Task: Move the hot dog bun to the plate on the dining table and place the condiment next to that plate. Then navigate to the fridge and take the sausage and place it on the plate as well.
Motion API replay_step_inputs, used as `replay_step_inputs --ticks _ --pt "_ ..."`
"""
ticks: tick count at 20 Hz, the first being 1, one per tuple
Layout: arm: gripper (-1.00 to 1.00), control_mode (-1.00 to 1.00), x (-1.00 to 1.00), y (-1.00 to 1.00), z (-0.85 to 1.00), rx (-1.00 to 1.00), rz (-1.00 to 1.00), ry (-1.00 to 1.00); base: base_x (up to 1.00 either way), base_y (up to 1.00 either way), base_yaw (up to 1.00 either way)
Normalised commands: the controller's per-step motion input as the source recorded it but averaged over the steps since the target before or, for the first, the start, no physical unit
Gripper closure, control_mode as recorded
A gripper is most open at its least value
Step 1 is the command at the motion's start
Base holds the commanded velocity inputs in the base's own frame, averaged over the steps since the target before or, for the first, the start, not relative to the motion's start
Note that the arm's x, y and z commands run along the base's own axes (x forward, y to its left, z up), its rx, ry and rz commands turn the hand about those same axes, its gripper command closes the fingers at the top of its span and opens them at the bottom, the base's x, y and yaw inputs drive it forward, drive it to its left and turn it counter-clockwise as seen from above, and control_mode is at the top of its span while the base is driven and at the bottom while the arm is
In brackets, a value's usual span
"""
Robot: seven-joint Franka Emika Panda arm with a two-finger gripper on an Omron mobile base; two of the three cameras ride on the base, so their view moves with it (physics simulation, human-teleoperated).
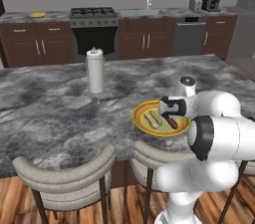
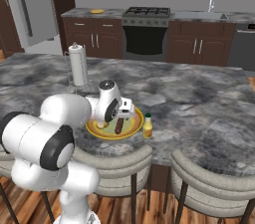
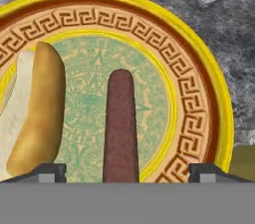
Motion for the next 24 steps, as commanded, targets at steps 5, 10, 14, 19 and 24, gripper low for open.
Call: replay_step_inputs --ticks 5,10,14,19,24 --pt "-1.00 -1.00 -0.91 0.00 1.00 0.00 0.00 -0.16 0.00 0.00 0.00" --pt "-1.00 -1.00 -1.00 0.03 1.00 0.00 0.00 -0.02 0.00 0.00 0.00" --pt "-1.00 -1.00 -1.00 0.14 0.90 0.00 0.00 0.09 0.00 0.00 0.00" --pt "-1.00 -1.00 -0.99 0.38 0.61 0.06 0.00 0.26 0.00 0.00 0.00" --pt "-1.00 -1.00 -0.80 0.59 0.39 0.08 0.00 0.33 0.00 0.00 0.00"
